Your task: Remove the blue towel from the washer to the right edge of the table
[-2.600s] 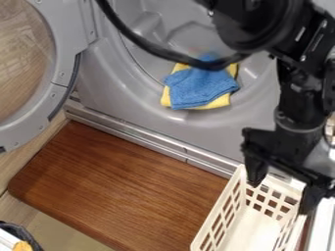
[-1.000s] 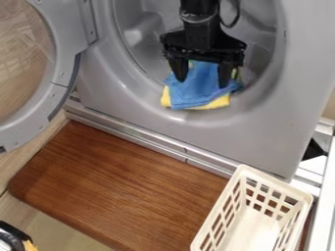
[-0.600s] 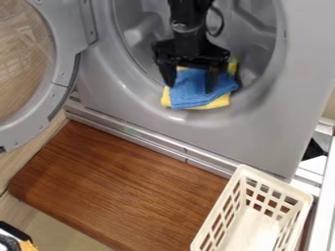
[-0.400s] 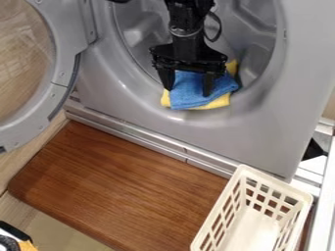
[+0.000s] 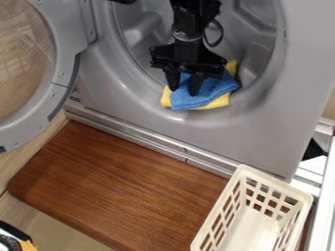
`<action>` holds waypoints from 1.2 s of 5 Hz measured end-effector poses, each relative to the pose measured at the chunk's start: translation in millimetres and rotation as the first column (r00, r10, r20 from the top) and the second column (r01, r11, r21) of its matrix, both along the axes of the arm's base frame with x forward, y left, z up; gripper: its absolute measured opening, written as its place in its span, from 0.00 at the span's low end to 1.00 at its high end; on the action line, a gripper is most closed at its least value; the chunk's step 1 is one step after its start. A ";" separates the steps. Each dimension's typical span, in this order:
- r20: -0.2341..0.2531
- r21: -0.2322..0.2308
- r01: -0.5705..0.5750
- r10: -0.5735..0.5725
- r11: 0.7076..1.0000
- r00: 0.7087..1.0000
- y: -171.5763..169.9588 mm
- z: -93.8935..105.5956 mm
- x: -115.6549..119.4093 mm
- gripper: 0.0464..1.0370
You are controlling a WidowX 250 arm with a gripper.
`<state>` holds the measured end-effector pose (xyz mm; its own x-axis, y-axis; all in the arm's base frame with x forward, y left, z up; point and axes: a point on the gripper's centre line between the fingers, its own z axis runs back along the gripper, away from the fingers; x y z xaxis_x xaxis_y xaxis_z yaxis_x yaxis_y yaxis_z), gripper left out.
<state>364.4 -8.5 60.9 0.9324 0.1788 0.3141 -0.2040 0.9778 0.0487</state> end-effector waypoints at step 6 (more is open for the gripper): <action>0.094 -0.023 -0.011 0.013 1.000 0.996 -5.1 48.1 -25.6 0.01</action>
<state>338.7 -13.5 109.0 0.8967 0.1977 0.3960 -0.2182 0.9759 0.0068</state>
